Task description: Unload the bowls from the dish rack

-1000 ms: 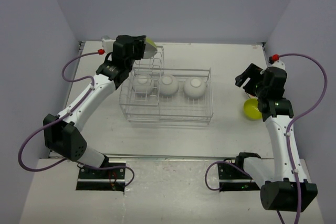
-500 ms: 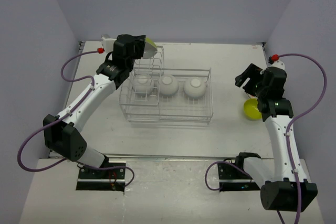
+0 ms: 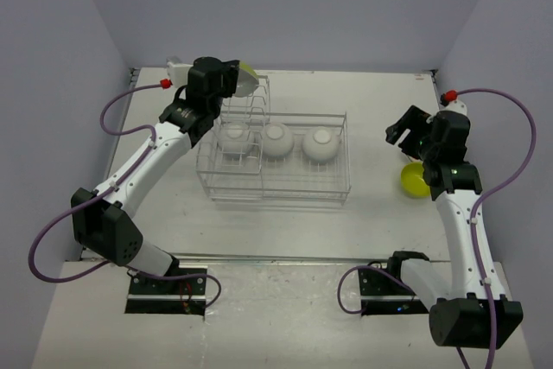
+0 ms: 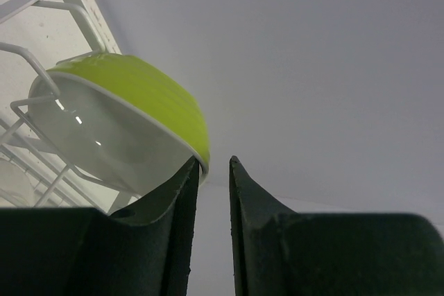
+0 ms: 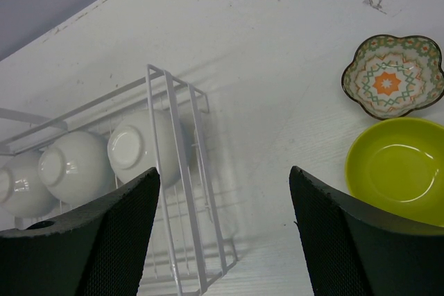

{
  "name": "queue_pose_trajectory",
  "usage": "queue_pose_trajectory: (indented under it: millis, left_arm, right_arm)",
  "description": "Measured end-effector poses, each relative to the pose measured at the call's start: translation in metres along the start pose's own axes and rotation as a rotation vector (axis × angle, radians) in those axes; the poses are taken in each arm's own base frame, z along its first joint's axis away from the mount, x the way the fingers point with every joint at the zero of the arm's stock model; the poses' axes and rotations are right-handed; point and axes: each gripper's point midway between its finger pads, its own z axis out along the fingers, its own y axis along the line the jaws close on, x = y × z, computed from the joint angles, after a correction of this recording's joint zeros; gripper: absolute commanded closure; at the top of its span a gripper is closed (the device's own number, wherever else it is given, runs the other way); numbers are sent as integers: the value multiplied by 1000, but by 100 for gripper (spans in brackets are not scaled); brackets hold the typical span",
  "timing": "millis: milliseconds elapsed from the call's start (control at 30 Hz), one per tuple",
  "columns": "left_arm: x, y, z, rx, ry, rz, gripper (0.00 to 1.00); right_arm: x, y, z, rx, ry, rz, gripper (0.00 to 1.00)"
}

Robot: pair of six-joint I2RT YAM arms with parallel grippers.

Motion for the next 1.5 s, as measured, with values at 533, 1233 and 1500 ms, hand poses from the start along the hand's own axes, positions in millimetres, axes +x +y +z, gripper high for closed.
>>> queue_pose_trajectory:
  millis: [533, 1233, 1500]
  left_arm:
    - [0, 4, 0, -12, 0, 24, 84]
    - [3, 6, -1, -20, 7, 30, 100]
    - [3, 7, 0, 15, 6, 24, 100]
  right_arm:
    - [-2, -1, -4, 8, -19, -7, 24]
    - [-1, 1, -4, -1, -17, -17, 24]
    - [1, 4, -4, -10, -9, -26, 24]
